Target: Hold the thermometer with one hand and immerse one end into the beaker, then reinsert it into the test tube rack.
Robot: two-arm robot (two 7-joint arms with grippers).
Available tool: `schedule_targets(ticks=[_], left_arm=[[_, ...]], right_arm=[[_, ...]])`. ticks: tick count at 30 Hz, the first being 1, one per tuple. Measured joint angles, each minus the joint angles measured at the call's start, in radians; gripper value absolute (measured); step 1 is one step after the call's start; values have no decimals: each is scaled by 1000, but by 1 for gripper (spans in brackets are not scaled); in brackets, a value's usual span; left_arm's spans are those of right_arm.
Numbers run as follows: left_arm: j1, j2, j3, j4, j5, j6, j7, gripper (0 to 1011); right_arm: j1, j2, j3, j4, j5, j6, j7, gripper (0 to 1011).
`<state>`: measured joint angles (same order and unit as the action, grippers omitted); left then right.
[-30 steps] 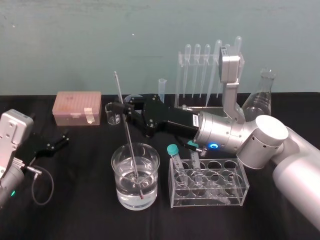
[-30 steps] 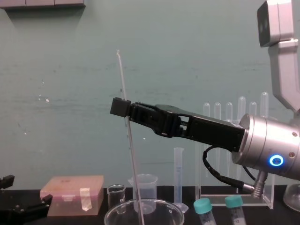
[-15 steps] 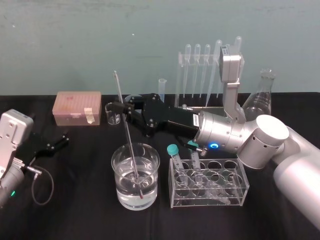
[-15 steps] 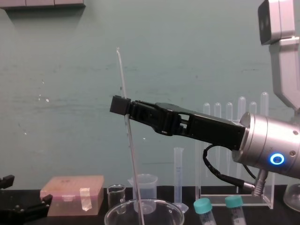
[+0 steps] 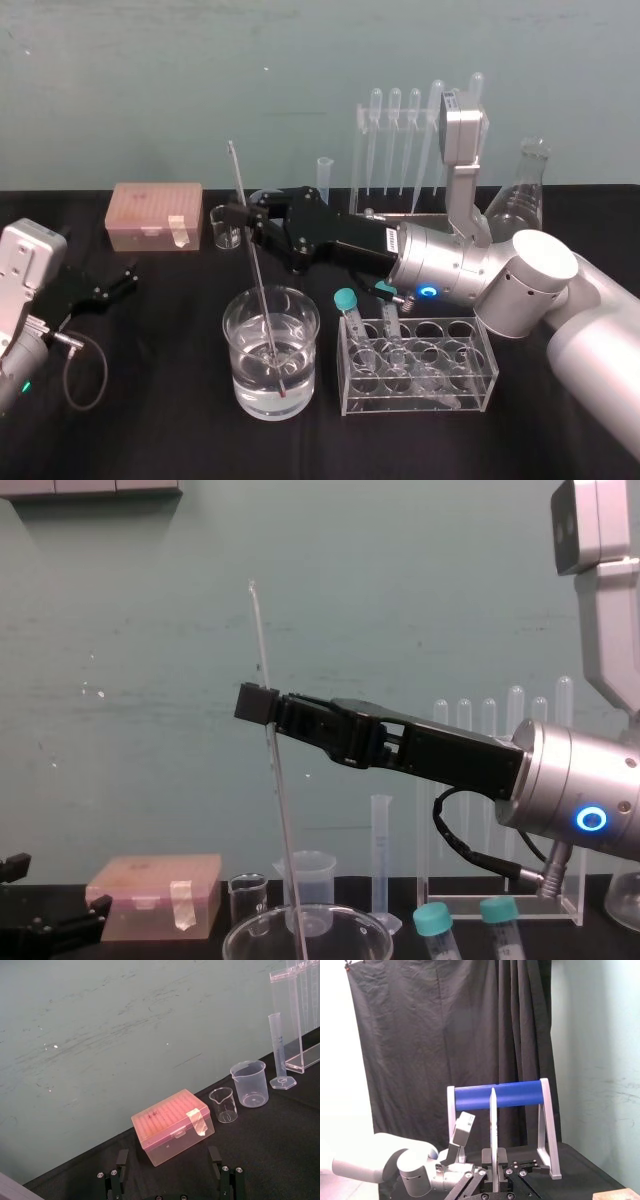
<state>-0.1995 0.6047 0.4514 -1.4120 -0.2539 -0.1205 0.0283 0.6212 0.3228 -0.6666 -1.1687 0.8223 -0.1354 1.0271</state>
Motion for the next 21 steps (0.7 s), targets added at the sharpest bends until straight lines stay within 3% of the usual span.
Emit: schedule_targets(ticks=[21], left_arm=[[0, 0, 0, 0, 0, 0, 0, 1008]], right_arm=[[5, -2, -3, 10, -2, -1, 4, 56]])
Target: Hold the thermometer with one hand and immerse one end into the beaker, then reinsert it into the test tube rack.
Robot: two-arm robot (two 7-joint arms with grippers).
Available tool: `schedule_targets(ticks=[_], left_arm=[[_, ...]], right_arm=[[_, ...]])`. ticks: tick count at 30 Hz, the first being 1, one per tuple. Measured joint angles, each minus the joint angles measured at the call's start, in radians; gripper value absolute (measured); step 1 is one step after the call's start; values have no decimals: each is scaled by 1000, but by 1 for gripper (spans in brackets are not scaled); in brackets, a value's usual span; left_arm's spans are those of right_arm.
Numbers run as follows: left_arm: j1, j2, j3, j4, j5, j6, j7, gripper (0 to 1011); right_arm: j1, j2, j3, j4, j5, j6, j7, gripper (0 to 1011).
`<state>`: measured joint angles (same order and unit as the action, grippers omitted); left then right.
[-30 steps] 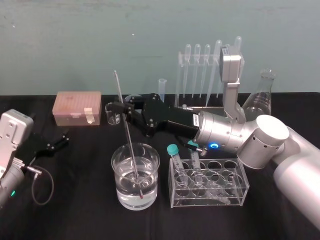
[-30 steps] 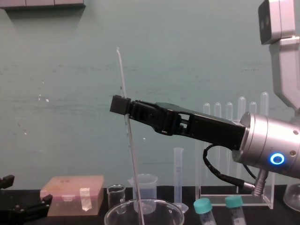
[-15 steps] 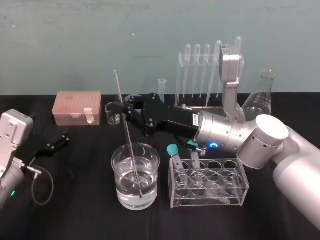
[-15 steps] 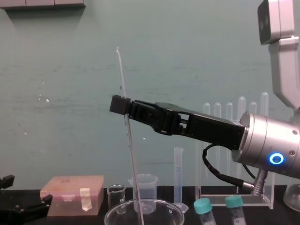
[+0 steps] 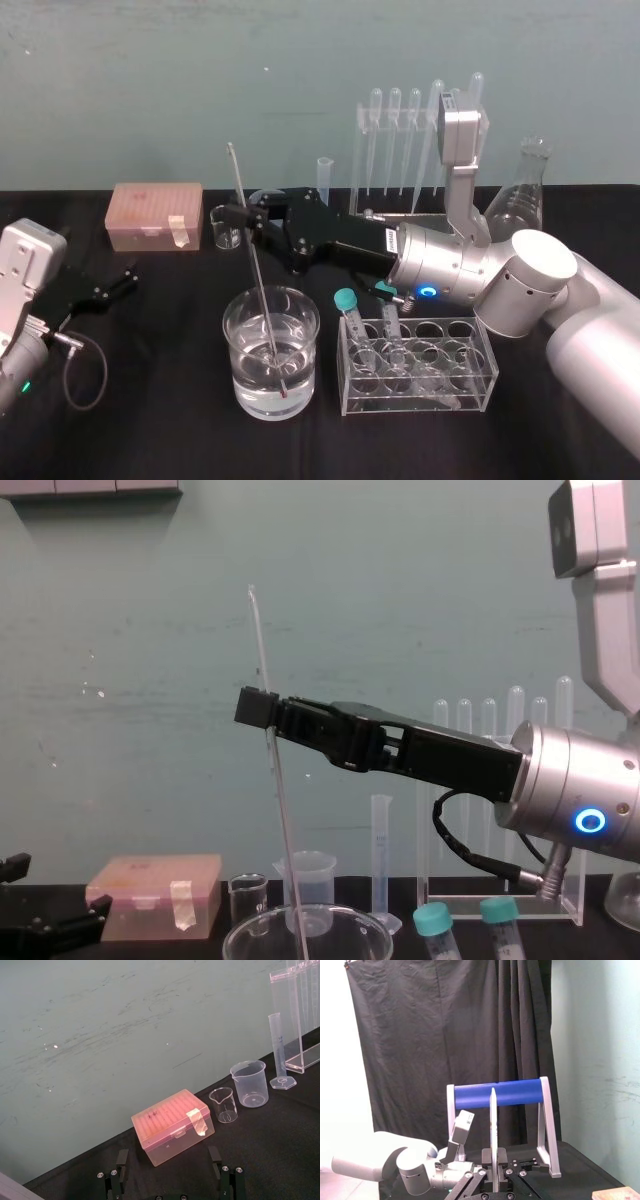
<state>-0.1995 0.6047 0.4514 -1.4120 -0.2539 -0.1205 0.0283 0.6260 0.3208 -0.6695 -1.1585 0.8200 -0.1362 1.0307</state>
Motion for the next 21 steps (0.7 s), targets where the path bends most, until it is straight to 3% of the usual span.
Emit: schedule_targets(ticks=[21], left_arm=[[0, 0, 0, 0, 0, 0, 0, 1008]], right_arm=[[1, -1, 0, 7, -1, -1, 4, 56]])
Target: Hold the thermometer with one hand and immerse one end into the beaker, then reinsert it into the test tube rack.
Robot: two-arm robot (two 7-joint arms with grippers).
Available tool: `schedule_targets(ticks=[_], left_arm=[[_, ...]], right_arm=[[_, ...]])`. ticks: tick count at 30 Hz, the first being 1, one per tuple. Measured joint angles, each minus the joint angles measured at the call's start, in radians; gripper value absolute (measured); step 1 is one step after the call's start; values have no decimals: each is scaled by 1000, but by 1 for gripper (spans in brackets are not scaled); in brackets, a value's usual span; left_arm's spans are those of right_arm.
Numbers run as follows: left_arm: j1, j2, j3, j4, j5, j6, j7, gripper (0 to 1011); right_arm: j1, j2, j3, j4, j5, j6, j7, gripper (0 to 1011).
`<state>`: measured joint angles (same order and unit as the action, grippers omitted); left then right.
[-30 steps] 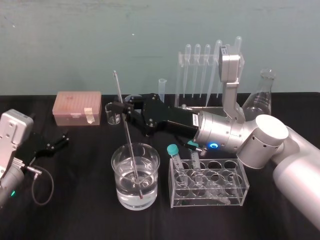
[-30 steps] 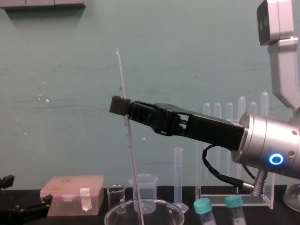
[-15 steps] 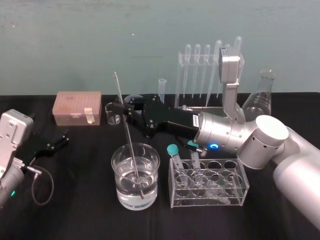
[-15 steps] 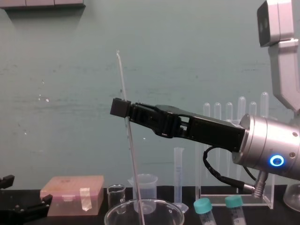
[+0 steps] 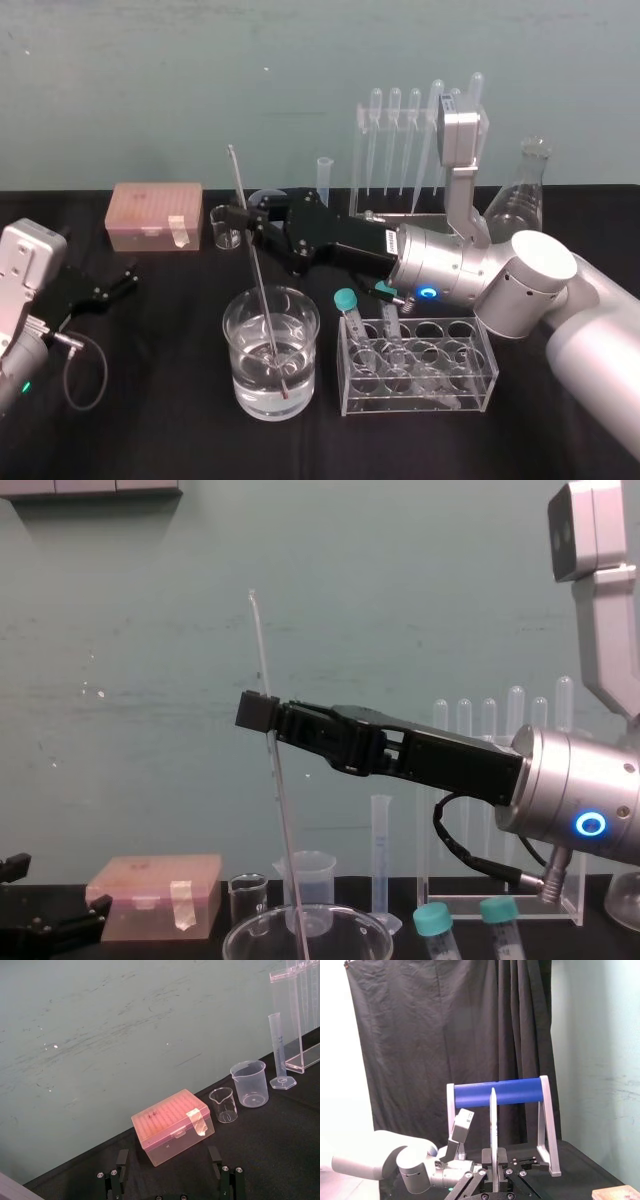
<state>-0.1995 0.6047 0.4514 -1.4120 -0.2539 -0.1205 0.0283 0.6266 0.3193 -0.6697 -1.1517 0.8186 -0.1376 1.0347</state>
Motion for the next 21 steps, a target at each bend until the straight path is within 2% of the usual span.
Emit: schedule_targets(ticks=[21], left_arm=[[0, 0, 0, 0, 0, 0, 0, 1008]], right_arm=[[-4, 4, -1, -12, -2, 2, -4, 56]])
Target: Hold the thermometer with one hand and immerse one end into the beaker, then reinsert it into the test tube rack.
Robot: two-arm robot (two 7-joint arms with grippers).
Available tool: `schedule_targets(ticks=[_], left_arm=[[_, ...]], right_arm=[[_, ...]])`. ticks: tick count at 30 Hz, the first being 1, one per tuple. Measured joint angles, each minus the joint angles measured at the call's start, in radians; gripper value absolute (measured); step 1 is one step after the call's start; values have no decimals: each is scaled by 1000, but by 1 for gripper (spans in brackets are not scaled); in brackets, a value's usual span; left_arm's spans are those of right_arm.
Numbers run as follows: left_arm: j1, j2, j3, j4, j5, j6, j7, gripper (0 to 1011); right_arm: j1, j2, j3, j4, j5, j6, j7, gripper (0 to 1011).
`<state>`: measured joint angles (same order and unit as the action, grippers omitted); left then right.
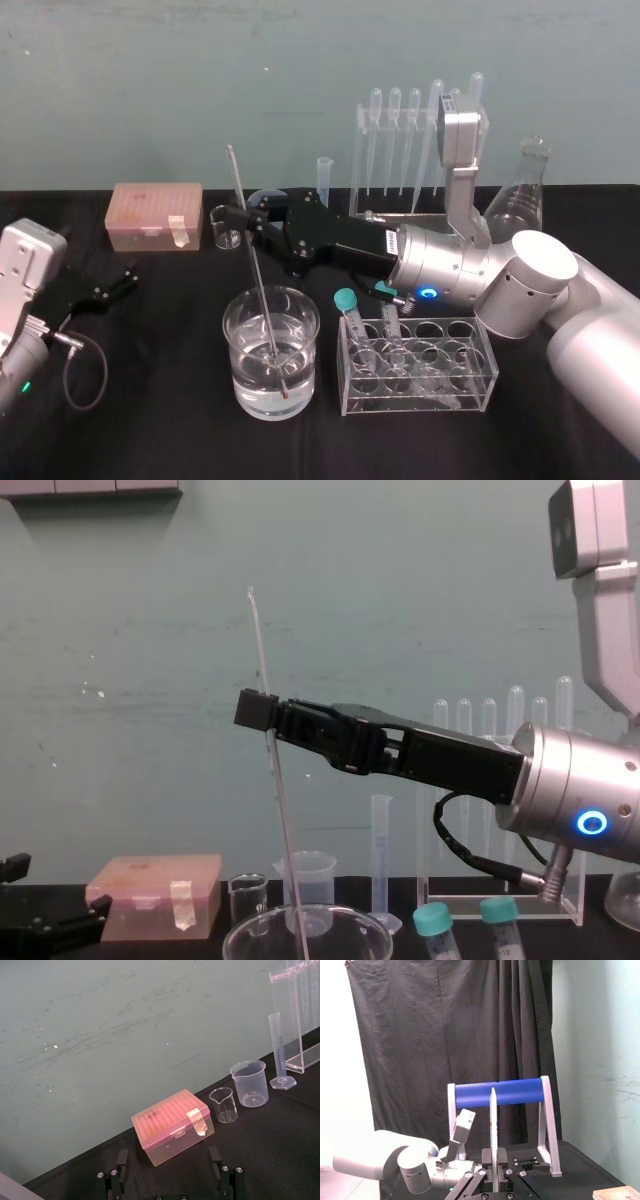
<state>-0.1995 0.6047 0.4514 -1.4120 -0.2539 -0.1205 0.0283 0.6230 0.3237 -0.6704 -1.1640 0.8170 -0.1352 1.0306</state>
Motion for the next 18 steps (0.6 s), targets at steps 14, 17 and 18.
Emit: schedule_targets(ticks=[14, 17, 18], left_arm=[[0, 0, 0, 0, 0, 0, 0, 1008], [0, 0, 0, 0, 0, 0, 0, 1008], [0, 0, 0, 0, 0, 0, 0, 1008]], right_arm=[[-4, 14, 7, -35, 1, 10, -17, 56], [-4, 25, 16, -64, 12, 20, -23, 56], [-4, 28, 19, -73, 16, 21, -24, 56]])
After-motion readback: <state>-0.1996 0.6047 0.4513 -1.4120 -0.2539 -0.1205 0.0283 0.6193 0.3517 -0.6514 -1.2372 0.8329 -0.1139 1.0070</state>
